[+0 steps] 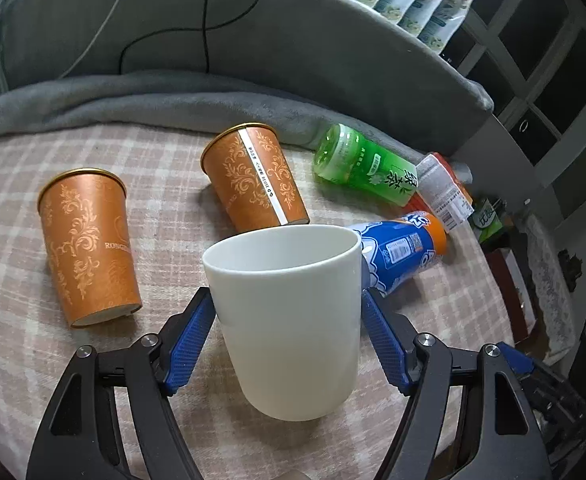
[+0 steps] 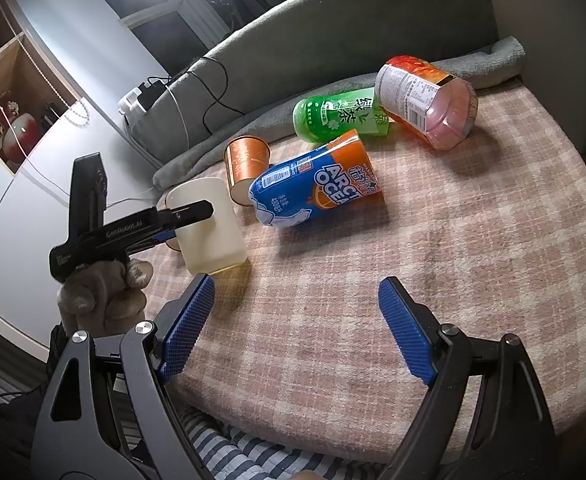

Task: Flip cup upright
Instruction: 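Rotate the white cup upright with the left gripper and set it down, then open the left gripper and withdraw from the upright white cup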

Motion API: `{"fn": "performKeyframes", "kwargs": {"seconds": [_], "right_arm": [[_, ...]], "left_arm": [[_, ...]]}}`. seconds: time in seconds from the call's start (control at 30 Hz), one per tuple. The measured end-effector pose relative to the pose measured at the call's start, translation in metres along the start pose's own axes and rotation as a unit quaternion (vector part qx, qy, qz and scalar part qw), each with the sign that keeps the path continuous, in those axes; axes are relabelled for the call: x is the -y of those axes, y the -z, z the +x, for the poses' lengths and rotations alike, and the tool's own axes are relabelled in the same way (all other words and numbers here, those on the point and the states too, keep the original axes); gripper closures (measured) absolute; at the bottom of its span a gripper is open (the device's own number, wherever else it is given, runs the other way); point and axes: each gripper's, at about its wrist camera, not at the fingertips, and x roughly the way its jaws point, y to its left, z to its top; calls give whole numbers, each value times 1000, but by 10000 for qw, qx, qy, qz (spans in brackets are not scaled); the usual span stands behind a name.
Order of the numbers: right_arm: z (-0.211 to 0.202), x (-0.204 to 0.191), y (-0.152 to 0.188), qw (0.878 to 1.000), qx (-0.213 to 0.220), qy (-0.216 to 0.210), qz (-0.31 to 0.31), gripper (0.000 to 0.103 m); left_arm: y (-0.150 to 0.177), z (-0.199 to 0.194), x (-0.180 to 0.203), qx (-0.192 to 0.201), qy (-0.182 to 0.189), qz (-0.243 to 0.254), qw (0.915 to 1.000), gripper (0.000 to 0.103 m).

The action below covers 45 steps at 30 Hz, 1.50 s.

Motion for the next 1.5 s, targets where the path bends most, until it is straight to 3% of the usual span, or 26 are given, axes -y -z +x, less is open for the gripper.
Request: {"fn": "performKeyframes", "kwargs": {"seconds": [0.4,0.83,1.27,1.5], "right_arm": [[1,-3,0,9999,66,78,-103,16],[0,-11,0,9995,130,148,-256,16],[-9,-36,-4,9959,495,310,-689,16],[-14,-57,-4,9883,928,599,-1053,13]], "left_arm": [[24,-11,28,414,-315,653,9965,29],[47,-23,48,487,-245,1096,9925,29],[64,-54,48,670,-100,1149,9911,24],[76,-89,33,1191,-390,1002,9870,24]]}}
